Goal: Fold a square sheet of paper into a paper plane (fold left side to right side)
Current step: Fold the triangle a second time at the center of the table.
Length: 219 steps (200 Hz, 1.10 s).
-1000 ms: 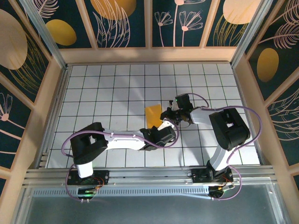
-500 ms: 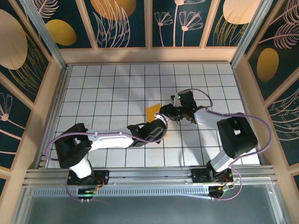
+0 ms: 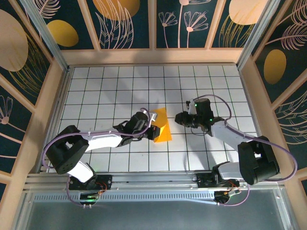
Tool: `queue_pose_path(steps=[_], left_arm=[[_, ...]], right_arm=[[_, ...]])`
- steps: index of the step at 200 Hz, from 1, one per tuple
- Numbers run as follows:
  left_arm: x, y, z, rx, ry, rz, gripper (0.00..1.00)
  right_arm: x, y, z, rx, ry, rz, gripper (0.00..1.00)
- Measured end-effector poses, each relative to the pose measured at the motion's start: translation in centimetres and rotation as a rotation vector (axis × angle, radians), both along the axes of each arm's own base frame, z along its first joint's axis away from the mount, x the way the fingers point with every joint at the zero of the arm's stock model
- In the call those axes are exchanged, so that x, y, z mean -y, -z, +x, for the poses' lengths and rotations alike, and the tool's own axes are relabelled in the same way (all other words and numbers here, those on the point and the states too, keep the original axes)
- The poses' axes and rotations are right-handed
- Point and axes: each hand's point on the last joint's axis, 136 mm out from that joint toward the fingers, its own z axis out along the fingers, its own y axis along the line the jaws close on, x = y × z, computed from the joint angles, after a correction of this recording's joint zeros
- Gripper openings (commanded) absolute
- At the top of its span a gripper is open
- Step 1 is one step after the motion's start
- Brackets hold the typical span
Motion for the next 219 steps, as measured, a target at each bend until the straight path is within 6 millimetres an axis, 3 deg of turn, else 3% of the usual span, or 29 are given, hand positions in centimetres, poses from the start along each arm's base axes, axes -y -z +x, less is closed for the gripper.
queue_pose_path(steps=[32, 88, 144, 219], left_arm=[[0.0, -0.4, 0.0, -0.049, -0.006, -0.091, 0.0], [-0.5, 0.2, 0.1, -0.089, -0.03, -0.121, 0.0], [-0.6, 0.8, 0.1, -0.099, -0.034, -0.109, 0.0], [-1.6, 1.5, 0.7, -0.094, -0.055, -0.069, 0.0]], right_arm=[[-1.7, 2.6, -3.7, -0.073, -0.096, -0.019, 0.0], [-3.6, 5.9, -5.8, -0.166, -0.169, -0.06, 0.0], [-3.2, 7.6, -6.0, -0.202, -0.154, -0.108, 0.0], [-3.1, 7.6, -5.8, -0.201, -0.153, -0.124, 0.0]])
